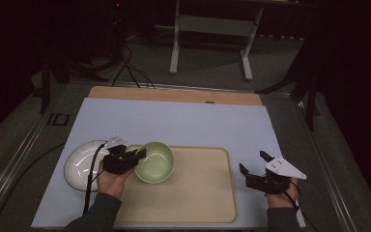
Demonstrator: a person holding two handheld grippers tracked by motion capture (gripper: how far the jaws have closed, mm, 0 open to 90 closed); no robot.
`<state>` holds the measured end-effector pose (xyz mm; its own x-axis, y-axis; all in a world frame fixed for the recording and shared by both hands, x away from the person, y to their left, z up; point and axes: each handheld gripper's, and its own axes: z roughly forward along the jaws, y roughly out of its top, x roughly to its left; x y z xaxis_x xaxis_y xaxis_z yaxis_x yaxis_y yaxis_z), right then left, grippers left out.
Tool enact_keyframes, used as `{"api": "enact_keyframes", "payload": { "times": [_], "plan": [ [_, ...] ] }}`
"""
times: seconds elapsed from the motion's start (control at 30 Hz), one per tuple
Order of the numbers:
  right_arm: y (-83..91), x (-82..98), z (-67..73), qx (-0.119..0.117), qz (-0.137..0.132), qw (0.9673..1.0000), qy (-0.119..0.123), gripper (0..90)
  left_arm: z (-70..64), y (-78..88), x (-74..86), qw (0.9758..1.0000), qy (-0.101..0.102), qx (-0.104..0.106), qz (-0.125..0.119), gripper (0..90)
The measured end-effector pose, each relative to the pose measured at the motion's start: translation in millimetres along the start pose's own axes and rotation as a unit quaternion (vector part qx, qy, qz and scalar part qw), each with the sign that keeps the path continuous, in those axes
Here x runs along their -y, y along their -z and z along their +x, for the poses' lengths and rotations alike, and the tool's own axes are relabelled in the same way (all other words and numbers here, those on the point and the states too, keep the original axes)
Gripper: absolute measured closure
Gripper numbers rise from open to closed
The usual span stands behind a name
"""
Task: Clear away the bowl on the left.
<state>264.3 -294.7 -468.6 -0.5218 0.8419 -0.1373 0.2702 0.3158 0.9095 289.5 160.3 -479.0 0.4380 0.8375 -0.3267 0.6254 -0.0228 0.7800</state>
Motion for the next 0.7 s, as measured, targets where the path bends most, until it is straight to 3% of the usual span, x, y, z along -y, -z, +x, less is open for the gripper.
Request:
{"api": "enact_keyframes", "payload": {
  "times": [0.7],
  "plan": [
    [0.6,0.2,-1.2,0.002,-0.001,1.0000,-0.002,13.7,-20.3,-23.8,7.0,0.9989,-0.019,0.026,0.034,81.6]
  ]
}}
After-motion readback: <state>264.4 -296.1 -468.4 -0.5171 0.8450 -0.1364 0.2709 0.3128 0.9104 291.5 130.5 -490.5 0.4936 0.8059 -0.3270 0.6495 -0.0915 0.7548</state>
